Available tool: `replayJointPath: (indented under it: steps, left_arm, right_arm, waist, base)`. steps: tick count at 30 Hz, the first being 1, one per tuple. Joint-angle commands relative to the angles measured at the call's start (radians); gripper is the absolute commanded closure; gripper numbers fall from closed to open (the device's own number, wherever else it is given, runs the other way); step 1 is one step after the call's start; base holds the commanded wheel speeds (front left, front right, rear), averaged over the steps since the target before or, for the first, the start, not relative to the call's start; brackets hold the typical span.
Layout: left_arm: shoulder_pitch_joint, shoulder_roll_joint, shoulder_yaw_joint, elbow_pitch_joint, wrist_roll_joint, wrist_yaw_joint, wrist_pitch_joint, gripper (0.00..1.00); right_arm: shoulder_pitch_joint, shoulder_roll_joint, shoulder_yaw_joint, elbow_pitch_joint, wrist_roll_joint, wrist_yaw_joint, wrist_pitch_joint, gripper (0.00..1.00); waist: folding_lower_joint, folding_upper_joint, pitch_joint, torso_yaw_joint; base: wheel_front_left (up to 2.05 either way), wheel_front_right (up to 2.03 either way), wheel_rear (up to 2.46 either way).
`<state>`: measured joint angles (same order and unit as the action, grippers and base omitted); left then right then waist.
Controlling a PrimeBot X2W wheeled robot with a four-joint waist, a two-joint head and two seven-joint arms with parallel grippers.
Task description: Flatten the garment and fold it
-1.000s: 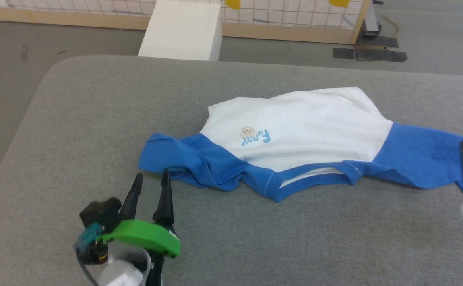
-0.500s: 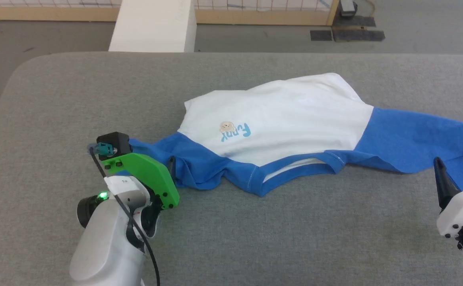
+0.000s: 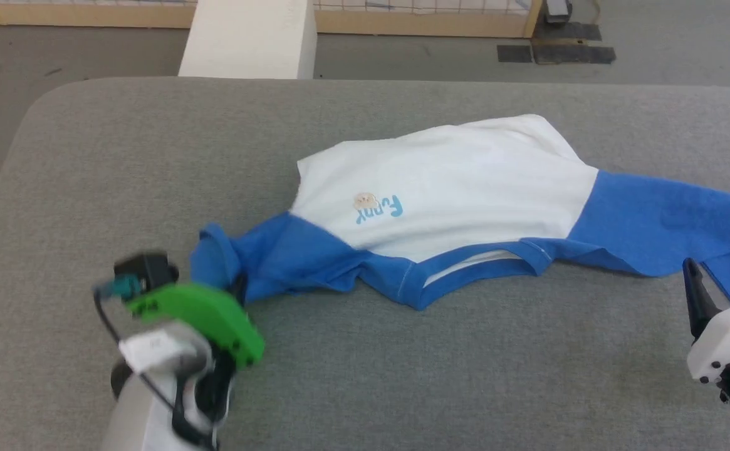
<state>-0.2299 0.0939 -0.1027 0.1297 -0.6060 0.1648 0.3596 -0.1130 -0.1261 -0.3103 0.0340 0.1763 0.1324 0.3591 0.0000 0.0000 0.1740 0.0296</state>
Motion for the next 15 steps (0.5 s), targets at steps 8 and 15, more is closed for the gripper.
replayJointPath:
  steps: [8,15]
  left_arm:
    - [0.206,0.042,0.038,-0.052,-0.009,0.080,0.068,1.00]
    - [0.206,0.044,0.075,-0.044,-0.010,0.114,0.038,0.00]
  right_arm:
    - [0.052,0.008,0.002,0.012,-0.009,-0.002,0.004,0.00]
    - [0.057,0.013,0.024,0.025,-0.010,-0.002,0.008,0.00]
  waist:
    - [0.0000,0.0000,-0.029,0.068]
    - [0.0000,0.0000,-0.046,0.072]
  base:
    - [0.00,0.00,0.00]
    - [0.00,0.00,0.00]
